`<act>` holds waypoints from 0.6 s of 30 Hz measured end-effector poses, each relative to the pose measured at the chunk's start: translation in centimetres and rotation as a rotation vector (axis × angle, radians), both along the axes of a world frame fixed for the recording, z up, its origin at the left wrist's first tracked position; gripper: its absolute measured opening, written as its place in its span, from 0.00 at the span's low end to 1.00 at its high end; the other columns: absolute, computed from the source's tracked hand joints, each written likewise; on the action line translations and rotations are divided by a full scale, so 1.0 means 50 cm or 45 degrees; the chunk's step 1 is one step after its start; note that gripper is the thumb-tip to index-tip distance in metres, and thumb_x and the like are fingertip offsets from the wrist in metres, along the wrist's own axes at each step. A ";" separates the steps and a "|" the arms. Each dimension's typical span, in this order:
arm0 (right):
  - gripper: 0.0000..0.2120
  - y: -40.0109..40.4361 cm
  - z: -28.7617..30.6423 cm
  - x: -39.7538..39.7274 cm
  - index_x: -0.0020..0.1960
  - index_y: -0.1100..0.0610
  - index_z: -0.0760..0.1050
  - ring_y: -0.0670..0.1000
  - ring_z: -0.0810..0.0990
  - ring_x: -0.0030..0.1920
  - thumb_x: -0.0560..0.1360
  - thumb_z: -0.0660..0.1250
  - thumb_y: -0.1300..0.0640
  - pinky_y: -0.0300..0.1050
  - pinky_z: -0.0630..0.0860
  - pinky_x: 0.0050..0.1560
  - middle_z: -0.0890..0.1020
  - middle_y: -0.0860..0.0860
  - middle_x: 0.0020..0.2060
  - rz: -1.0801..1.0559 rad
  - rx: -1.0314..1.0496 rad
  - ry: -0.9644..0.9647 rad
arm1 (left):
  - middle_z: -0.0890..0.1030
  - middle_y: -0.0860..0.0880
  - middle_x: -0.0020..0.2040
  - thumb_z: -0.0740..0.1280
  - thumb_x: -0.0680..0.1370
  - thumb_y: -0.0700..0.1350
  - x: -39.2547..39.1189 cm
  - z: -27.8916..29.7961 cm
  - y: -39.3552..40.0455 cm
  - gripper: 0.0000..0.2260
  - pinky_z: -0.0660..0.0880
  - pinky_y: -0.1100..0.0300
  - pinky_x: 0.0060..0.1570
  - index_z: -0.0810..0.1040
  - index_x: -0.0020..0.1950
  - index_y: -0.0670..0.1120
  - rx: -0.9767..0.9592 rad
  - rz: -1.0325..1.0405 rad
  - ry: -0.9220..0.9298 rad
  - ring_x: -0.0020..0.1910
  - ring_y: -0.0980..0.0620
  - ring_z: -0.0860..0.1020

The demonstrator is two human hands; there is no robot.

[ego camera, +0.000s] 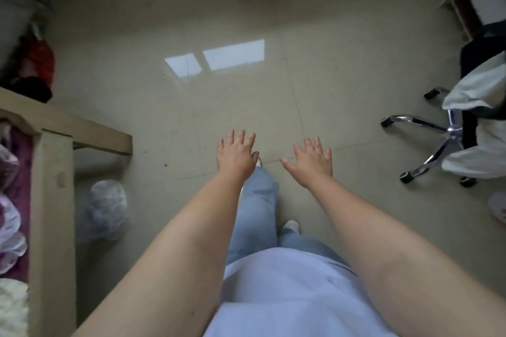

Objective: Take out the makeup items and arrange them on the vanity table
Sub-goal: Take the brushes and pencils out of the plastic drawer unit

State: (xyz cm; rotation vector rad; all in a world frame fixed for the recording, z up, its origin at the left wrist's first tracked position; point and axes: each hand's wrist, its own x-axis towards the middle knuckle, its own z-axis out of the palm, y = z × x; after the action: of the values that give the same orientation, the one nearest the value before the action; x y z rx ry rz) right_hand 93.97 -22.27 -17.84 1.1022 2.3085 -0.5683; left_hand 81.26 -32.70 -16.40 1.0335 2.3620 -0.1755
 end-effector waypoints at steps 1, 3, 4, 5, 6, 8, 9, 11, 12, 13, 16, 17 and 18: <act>0.30 0.031 -0.002 -0.038 0.73 0.53 0.56 0.55 0.45 0.75 0.76 0.51 0.39 0.56 0.43 0.73 0.53 0.56 0.75 0.026 0.002 0.005 | 0.54 0.48 0.76 0.53 0.80 0.52 -0.035 -0.003 0.026 0.23 0.49 0.48 0.72 0.54 0.75 0.51 -0.007 0.019 -0.006 0.75 0.46 0.49; 0.30 0.097 -0.004 -0.119 0.72 0.54 0.57 0.55 0.46 0.75 0.76 0.52 0.39 0.56 0.44 0.73 0.54 0.55 0.75 0.052 0.031 0.059 | 0.53 0.48 0.76 0.53 0.80 0.52 -0.112 -0.010 0.084 0.23 0.48 0.48 0.72 0.53 0.75 0.50 -0.013 0.064 -0.004 0.75 0.46 0.48; 0.29 0.134 -0.003 -0.163 0.72 0.54 0.58 0.55 0.47 0.75 0.76 0.52 0.39 0.55 0.45 0.73 0.55 0.55 0.75 0.053 0.054 0.093 | 0.53 0.48 0.76 0.53 0.80 0.52 -0.155 -0.013 0.116 0.23 0.48 0.48 0.72 0.53 0.75 0.50 -0.012 0.079 0.002 0.75 0.46 0.48; 0.29 0.174 0.001 -0.206 0.72 0.54 0.59 0.55 0.48 0.75 0.76 0.53 0.40 0.55 0.45 0.73 0.55 0.55 0.74 0.046 0.078 0.114 | 0.53 0.48 0.76 0.53 0.80 0.52 -0.198 -0.013 0.149 0.23 0.48 0.48 0.72 0.53 0.75 0.50 -0.009 0.084 0.005 0.75 0.46 0.48; 0.29 0.215 0.008 -0.248 0.71 0.55 0.60 0.55 0.49 0.75 0.76 0.53 0.40 0.55 0.46 0.73 0.56 0.56 0.74 0.037 0.103 0.118 | 0.53 0.48 0.76 0.53 0.80 0.52 -0.241 -0.011 0.184 0.23 0.49 0.48 0.72 0.54 0.74 0.50 -0.007 0.075 0.007 0.75 0.46 0.48; 0.29 0.293 0.023 -0.327 0.71 0.55 0.60 0.55 0.50 0.75 0.76 0.53 0.40 0.54 0.48 0.73 0.57 0.56 0.74 0.005 0.153 0.116 | 0.54 0.48 0.76 0.54 0.80 0.52 -0.324 -0.001 0.252 0.23 0.50 0.48 0.71 0.54 0.74 0.51 0.002 0.061 0.016 0.75 0.45 0.48; 0.29 0.331 0.030 -0.366 0.71 0.55 0.60 0.55 0.50 0.75 0.76 0.53 0.40 0.54 0.48 0.73 0.57 0.56 0.74 -0.011 0.170 0.126 | 0.54 0.48 0.76 0.54 0.80 0.52 -0.367 0.006 0.287 0.23 0.50 0.47 0.71 0.54 0.74 0.51 0.011 0.067 0.026 0.75 0.45 0.48; 0.29 0.405 0.043 -0.437 0.71 0.55 0.60 0.55 0.50 0.75 0.76 0.54 0.40 0.54 0.48 0.73 0.57 0.57 0.74 -0.032 0.185 0.140 | 0.54 0.48 0.76 0.54 0.80 0.53 -0.450 0.016 0.357 0.23 0.50 0.47 0.71 0.54 0.74 0.51 0.023 0.074 0.048 0.75 0.45 0.48; 0.29 0.440 0.048 -0.467 0.71 0.55 0.60 0.55 0.50 0.75 0.76 0.54 0.41 0.54 0.48 0.73 0.57 0.57 0.74 -0.039 0.187 0.136 | 0.54 0.48 0.76 0.53 0.80 0.53 -0.487 0.021 0.391 0.23 0.49 0.47 0.72 0.54 0.74 0.51 0.019 0.062 0.050 0.75 0.45 0.48; 0.28 0.473 0.053 -0.494 0.71 0.55 0.60 0.55 0.50 0.75 0.76 0.54 0.41 0.54 0.48 0.73 0.57 0.57 0.74 -0.049 0.189 0.129 | 0.54 0.48 0.76 0.53 0.80 0.53 -0.519 0.025 0.425 0.23 0.49 0.47 0.72 0.54 0.74 0.51 0.009 0.042 0.048 0.75 0.45 0.48; 0.29 0.583 0.053 -0.580 0.72 0.55 0.59 0.56 0.50 0.75 0.76 0.55 0.41 0.54 0.48 0.73 0.57 0.57 0.74 -0.100 0.199 0.118 | 0.54 0.48 0.76 0.53 0.80 0.53 -0.616 0.026 0.535 0.23 0.49 0.47 0.72 0.54 0.74 0.51 0.000 -0.012 0.056 0.75 0.45 0.48; 0.29 0.625 0.051 -0.613 0.72 0.55 0.59 0.56 0.50 0.75 0.76 0.55 0.42 0.54 0.48 0.73 0.57 0.56 0.74 -0.111 0.199 0.121 | 0.54 0.48 0.76 0.53 0.80 0.53 -0.654 0.025 0.576 0.23 0.49 0.48 0.72 0.54 0.74 0.51 0.007 -0.020 0.063 0.75 0.45 0.48; 0.29 0.669 0.048 -0.649 0.72 0.55 0.59 0.56 0.50 0.75 0.76 0.56 0.42 0.54 0.48 0.73 0.56 0.56 0.74 -0.121 0.197 0.129 | 0.54 0.48 0.76 0.54 0.80 0.53 -0.693 0.023 0.620 0.23 0.49 0.48 0.72 0.55 0.74 0.52 0.020 -0.022 0.078 0.75 0.45 0.49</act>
State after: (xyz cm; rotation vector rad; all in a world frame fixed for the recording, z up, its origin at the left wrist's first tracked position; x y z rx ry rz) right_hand 61.52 11.17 -15.44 1.2883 2.4313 -0.4976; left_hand 46.60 -1.70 -15.24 1.0701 2.4134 -0.1976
